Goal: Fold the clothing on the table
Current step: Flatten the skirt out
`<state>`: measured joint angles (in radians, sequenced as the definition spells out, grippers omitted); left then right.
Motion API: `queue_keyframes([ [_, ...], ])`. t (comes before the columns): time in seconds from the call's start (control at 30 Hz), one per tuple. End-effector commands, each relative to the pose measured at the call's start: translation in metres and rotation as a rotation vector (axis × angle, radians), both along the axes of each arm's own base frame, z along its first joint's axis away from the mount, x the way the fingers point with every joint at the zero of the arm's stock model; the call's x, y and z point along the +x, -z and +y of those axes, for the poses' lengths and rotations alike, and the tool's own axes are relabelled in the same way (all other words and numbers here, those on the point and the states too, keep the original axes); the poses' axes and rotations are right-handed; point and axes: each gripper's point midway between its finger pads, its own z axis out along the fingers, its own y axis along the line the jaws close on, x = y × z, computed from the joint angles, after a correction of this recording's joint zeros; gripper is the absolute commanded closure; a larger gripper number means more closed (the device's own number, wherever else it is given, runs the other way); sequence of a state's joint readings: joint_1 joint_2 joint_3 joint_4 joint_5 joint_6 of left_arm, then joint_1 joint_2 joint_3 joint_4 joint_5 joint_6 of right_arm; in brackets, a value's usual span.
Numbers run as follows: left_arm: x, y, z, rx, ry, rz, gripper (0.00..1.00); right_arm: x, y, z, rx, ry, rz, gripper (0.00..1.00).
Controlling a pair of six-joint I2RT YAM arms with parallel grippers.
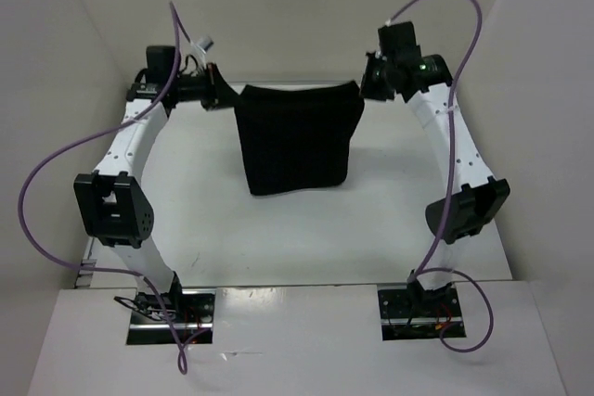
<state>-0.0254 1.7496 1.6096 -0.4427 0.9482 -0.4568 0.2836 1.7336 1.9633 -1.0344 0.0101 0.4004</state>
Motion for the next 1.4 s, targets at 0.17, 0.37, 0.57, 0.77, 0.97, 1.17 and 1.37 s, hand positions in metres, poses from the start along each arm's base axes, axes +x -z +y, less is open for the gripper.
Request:
queue_keyframes([
  [0.17,-0.009,-0.095,0.023,-0.059,-0.02,-0.257,0.89,0.006,-0.118,-0.04,-0.094,0.076,-0.301,0.94],
  [0.37,-0.065,0.019,0.013,-0.065,0.003,0.044,0.89,-0.054,0.003,-0.035,-0.077,0.006,0.001,0.91],
  [0.57,-0.158,0.11,0.004,-0.063,0.086,0.349,0.87,-0.184,0.125,-0.012,0.066,-0.064,0.432,0.8],
  [0.77,-0.175,0.112,0.0,-0.042,0.115,0.382,0.86,-0.187,0.11,-0.001,0.142,-0.051,0.398,0.67],
  [0.97,-0.171,0.112,-0.003,-0.05,0.127,0.381,0.85,-0.141,0.099,0.067,0.284,-0.234,0.289,0.58],
  [1.17,-0.167,0.126,0.002,0.003,0.072,0.432,0.85,-0.081,0.129,0.112,0.191,-0.34,0.264,0.58],
  [1.37,-0.164,0.144,0.01,0.073,0.006,0.51,0.85,-0.034,0.16,0.144,0.126,-0.482,0.222,0.58],
])
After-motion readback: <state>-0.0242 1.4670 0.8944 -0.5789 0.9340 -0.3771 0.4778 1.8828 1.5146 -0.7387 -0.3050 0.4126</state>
